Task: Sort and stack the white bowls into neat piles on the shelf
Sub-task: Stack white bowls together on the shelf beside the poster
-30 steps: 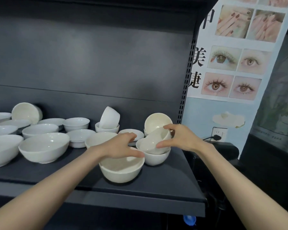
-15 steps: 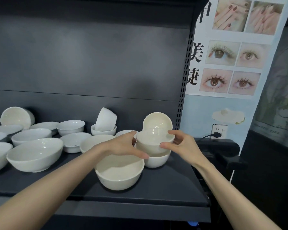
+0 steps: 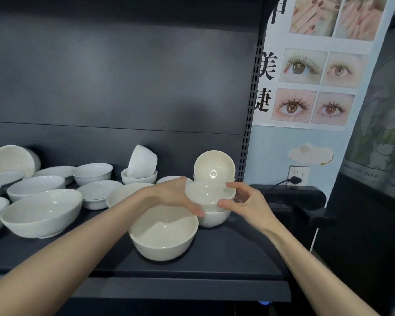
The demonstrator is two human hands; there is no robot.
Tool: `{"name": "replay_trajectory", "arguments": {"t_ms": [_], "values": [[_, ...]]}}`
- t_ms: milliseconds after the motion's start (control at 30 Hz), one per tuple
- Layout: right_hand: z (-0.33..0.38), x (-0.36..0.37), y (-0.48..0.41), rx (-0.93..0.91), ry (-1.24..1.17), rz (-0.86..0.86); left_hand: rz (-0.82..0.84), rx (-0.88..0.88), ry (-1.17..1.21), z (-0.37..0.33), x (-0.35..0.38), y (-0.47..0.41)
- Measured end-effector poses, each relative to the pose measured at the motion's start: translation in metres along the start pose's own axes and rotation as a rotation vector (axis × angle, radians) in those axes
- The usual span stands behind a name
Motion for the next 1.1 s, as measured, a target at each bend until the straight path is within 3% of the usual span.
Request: {"name": "replay_trajectory", "arguments": {"t_ms": [267, 567, 733, 1100], "values": [[0.006, -0.003, -0.002, -0.001, -0.085, -0.051, -0.066, -0.022, 0.094, 0.006, -0.006, 0.0], [0.049, -0.019, -0.03, -0.108, -0.048, -0.103, -0.192, 0.13, 0.375, -0.003, -0.039, -0.01], [0.051, -0.025, -0.057, -0.128, -0.02, -0.133, -0.18, 0.179, 0.535, -0.008, -0.046, -0.039], [0.016, -0.032, -0.1, -0.112, -0.079, -0.103, -0.183, 0.141, 0.522, -0.005, -0.044, -0.098]]}}
Point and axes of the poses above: each hand's wrist, its own y-axis away from the middle knuckle, its own x-axis out of the palm, z = x × y, the point moved 4 cm from there along -y, towards the middle knuckle, and after that the axes turned 10 degrees about -x, right-handed, at the moved point
